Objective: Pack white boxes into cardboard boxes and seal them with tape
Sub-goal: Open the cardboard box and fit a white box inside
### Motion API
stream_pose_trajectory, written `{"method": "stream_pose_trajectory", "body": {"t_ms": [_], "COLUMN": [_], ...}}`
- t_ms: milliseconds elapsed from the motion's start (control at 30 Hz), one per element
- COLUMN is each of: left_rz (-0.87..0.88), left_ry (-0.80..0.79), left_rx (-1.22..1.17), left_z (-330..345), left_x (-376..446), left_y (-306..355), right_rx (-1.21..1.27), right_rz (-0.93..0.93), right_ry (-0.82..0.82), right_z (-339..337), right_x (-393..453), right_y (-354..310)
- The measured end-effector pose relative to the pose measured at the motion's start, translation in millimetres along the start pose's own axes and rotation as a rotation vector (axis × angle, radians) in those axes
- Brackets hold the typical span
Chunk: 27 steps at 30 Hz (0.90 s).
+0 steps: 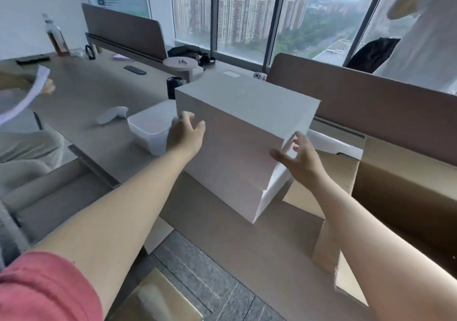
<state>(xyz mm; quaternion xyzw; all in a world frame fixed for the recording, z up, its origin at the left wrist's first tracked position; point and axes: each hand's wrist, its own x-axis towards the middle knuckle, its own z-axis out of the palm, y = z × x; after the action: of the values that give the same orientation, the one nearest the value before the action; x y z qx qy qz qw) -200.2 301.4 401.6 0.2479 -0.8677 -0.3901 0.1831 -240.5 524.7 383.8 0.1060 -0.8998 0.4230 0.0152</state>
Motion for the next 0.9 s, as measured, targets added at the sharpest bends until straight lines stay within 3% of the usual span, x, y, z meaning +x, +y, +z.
{"method": "stream_pose_trajectory", "body": {"t_ms": [200,367,500,600,733,900], "left_rz": [-0.125,-0.21,-0.317,-0.424,-0.378,-0.341], "left_ry": [0.095,-0.088,-0.135,-0.182,-0.303,-0.299], "left_rx": [-0.239,-0.368,-0.565,-0.741,-0.794,-0.835], "left_z": [3.2,8.0,13.1,14.6,16.3,22.6], "left_x": [39.7,58.5,69.9,81.3,82.7,96.2], "left_y": [-9.0,-30.3,-51.6,-61.4,-58.4,-69.9], "right_rx": [0.217,0.755,1.031,1.118,1.121,1.175], "right_rz": [0.019,0.387,0.453,0.504,0.566,0.549], "right_ry": [0.074,0.048,-0.061,-0.079,-0.046,-0.016], "right_z": [-1.1,13.3,19.2,23.5,27.9,31.8], "right_x": [9.6,18.2,27.5,31.0,31.6,34.4], "right_y": [15.7,15.1,17.2,12.1,5.1,9.0]}}
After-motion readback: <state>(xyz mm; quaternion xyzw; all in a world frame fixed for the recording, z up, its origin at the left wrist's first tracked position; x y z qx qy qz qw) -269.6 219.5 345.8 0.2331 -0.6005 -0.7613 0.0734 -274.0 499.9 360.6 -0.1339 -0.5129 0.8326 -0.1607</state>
